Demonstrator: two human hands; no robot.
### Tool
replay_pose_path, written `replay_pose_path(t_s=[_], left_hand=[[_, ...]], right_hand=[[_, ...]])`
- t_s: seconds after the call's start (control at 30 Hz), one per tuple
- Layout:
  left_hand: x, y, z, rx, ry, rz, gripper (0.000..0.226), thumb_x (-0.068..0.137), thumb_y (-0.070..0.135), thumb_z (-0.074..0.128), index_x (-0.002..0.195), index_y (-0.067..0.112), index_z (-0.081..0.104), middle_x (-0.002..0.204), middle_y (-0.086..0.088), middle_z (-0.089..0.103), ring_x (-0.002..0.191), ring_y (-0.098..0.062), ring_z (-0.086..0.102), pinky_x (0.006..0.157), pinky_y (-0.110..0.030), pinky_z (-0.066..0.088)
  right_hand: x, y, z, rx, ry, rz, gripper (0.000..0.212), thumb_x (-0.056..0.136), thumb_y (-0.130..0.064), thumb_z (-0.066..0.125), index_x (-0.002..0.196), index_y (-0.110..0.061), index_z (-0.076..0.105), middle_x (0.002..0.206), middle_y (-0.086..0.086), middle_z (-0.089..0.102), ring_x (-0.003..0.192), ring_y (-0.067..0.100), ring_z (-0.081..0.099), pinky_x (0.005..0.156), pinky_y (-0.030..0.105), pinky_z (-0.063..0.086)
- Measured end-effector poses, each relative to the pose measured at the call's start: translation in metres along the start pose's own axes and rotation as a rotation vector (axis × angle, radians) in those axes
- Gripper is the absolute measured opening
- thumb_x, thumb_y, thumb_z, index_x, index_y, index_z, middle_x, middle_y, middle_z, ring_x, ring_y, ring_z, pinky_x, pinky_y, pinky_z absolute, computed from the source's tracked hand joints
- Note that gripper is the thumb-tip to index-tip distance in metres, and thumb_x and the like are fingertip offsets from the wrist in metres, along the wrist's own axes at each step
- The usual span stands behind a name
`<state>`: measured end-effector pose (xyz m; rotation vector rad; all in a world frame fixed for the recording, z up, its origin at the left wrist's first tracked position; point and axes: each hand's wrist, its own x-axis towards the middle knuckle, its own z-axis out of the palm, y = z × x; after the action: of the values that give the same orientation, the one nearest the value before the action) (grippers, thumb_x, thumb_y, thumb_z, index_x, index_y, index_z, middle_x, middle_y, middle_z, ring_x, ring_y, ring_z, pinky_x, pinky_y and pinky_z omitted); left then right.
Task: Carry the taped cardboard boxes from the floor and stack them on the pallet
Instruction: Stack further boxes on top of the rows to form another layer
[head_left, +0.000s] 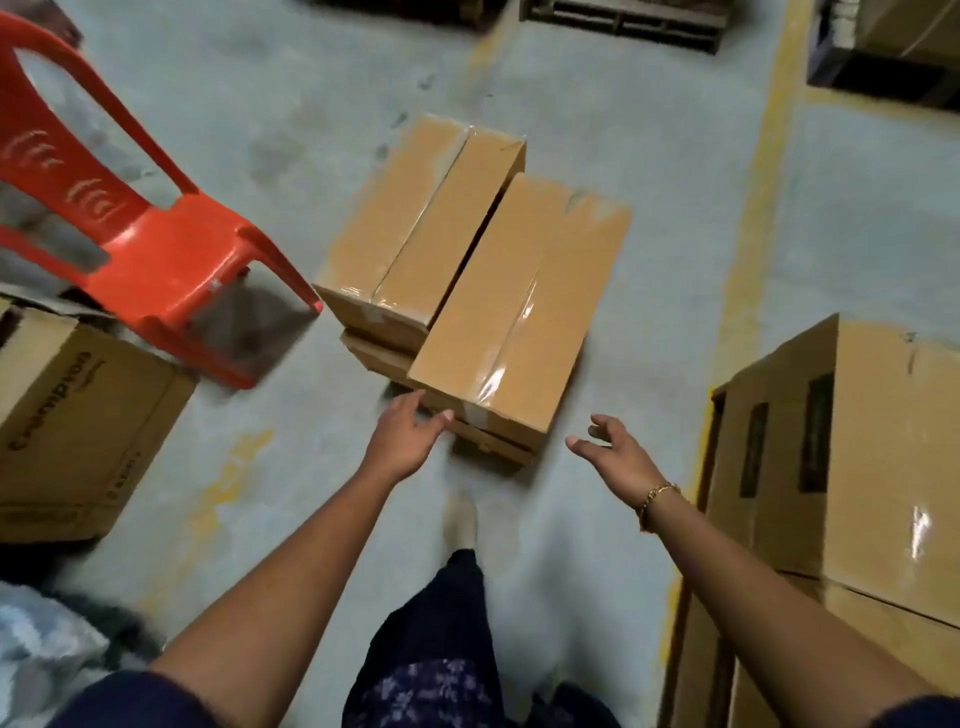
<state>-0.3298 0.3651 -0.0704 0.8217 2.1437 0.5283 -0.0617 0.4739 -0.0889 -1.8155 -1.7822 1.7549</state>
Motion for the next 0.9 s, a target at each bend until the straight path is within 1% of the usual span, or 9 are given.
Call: replay_pose_path(t_s=[0.13,0.27,0.37,0.47,0.5,0.63,0.77,0.83,0.9], left_hand=[[0.101,-0.004,-0.016,0.050,-0.047,-0.072,0.062,0.099,0.044,0.060,0.150,0.013,0.044,0.151,-0.012,0.045,0.137,-0.032,0.043,0.108,-0.040,0.037],[0.187,-0.015,-0.016,0.050,-0.142,-0.175,0.068,0.098,0.046,0.060,0.150,0.007,0.040,0.155,-0.015,0.041,0.140,-0.035,0.041,0.110,-0.041,0.036],[0.231,-0.030,-0.007,-0.059,-0.270,-0.254,0.063,0.092,0.054,0.065,0.141,0.016,0.053,0.141,-0.008,0.059,0.125,-0.029,0.057,0.105,-0.041,0.045],[0.260,-0.041,0.003,-0.142,-0.342,-0.269,0.073,0.075,0.065,0.073,0.137,0.027,0.059,0.128,0.003,0.068,0.114,-0.019,0.065,0.102,-0.041,0.051],[0.265,-0.040,0.005,-0.153,-0.347,-0.249,0.074,0.075,0.063,0.075,0.138,0.030,0.057,0.127,0.006,0.068,0.113,-0.017,0.065,0.101,-0.040,0.051],[0.263,-0.037,0.012,-0.145,-0.336,-0.135,0.076,0.081,0.053,0.080,0.147,0.035,0.046,0.127,0.012,0.064,0.115,-0.012,0.061,0.102,-0.038,0.050],[0.237,-0.023,0.014,-0.208,-0.280,-0.068,0.075,0.082,0.052,0.080,0.146,0.037,0.045,0.122,0.020,0.064,0.113,0.000,0.060,0.103,-0.036,0.050],[0.220,-0.009,0.014,-0.227,-0.265,-0.039,0.073,0.083,0.051,0.079,0.146,0.034,0.047,0.124,0.017,0.064,0.113,0.000,0.060,0.104,-0.037,0.050],[0.202,0.003,0.014,-0.231,-0.271,-0.010,0.077,0.083,0.056,0.077,0.148,0.033,0.044,0.132,0.011,0.063,0.119,-0.008,0.059,0.107,-0.042,0.049]], right_hand=[[0.077,-0.023,0.023,0.062,0.046,0.139,0.075,0.094,-0.042,0.067,0.155,-0.019,0.031,0.158,0.003,0.038,0.137,0.023,0.045,0.104,0.032,0.037],[0.147,-0.027,0.041,0.166,0.119,0.278,0.082,0.096,-0.042,0.064,0.159,-0.015,0.019,0.164,0.007,0.027,0.146,0.029,0.035,0.113,0.041,0.032],[0.183,-0.018,0.055,0.235,0.106,0.395,0.079,0.093,-0.050,0.063,0.155,-0.016,0.028,0.156,0.005,0.040,0.135,0.030,0.045,0.109,0.045,0.039],[0.204,-0.010,0.066,0.337,0.096,0.403,0.058,0.095,-0.043,0.064,0.143,-0.019,0.042,0.134,0.001,0.057,0.121,0.026,0.055,0.096,0.040,0.045],[0.209,-0.007,0.070,0.360,0.107,0.388,0.058,0.094,-0.041,0.066,0.143,-0.020,0.043,0.132,0.001,0.058,0.120,0.025,0.056,0.096,0.040,0.047],[0.206,-0.005,0.078,0.373,0.202,0.320,0.075,0.087,-0.045,0.076,0.148,-0.028,0.036,0.134,-0.005,0.056,0.117,0.021,0.056,0.102,0.043,0.050],[0.185,-0.012,0.069,0.380,0.356,0.247,0.070,0.084,-0.043,0.079,0.143,-0.034,0.041,0.119,-0.021,0.060,0.107,0.002,0.059,0.096,0.033,0.050],[0.169,-0.017,0.058,0.385,0.401,0.228,0.067,0.085,-0.044,0.078,0.141,-0.037,0.042,0.114,-0.027,0.058,0.106,0.005,0.059,0.094,0.032,0.049],[0.148,-0.018,0.045,0.386,0.431,0.215,0.068,0.085,-0.046,0.077,0.142,-0.038,0.041,0.114,-0.021,0.059,0.108,0.013,0.058,0.093,0.034,0.048]])
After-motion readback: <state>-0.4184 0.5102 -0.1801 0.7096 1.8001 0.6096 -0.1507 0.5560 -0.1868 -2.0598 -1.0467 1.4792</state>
